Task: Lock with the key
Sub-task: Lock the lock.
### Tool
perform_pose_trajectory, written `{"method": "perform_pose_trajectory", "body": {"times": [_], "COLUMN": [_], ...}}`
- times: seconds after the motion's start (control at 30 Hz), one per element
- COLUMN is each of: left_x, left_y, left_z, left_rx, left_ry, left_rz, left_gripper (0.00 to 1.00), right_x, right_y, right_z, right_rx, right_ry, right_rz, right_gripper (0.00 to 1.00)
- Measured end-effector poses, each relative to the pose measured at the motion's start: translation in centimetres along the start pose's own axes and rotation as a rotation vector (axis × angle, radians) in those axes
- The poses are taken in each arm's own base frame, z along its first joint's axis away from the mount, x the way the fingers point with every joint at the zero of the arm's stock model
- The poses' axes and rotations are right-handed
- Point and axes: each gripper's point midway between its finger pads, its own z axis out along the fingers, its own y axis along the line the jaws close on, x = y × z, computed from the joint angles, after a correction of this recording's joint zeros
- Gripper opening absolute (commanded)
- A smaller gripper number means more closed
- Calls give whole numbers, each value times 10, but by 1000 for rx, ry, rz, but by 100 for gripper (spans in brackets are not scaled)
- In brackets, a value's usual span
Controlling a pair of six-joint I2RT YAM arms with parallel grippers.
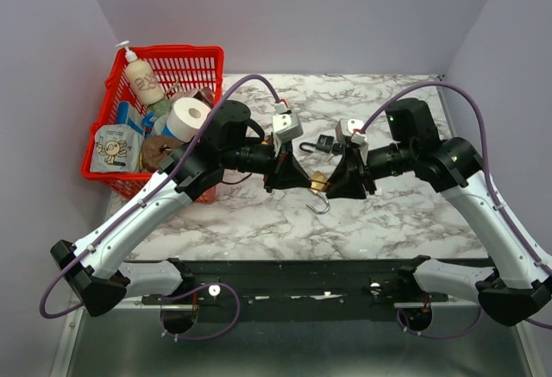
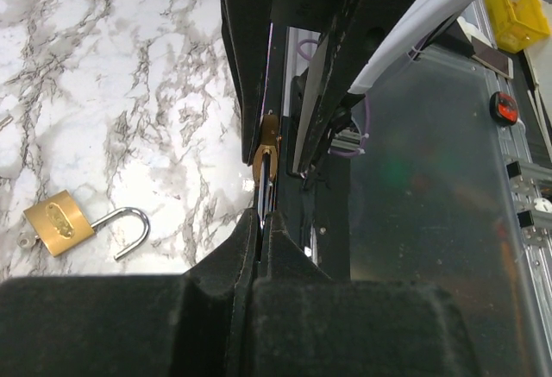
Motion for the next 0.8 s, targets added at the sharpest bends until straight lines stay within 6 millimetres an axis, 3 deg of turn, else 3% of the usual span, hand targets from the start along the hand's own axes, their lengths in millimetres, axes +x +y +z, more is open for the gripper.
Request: {"method": "perform_pose_trajectory", "body": {"times": [0.27, 0.37, 0.53, 0.8], "left_x": [-2, -2, 0, 2], "left_y": [0, 0, 1, 3], "left_z": [0, 1, 1, 3], "left_rx": [1, 1, 0, -4], "left_ry": [-9, -9, -8, -24], "left_rz": [4, 4, 3, -16], "left_gripper": [0, 0, 0, 0], "right_x": [8, 15, 18, 19], "right_y": [-4, -6, -6, -7], "right_z": [4, 5, 6, 6], "right_rx": [12, 17, 20, 18], "right_ry": [30, 45, 56, 60], "right_rz": [11, 24, 33, 32], "right_gripper": [38, 28, 2, 1]}}
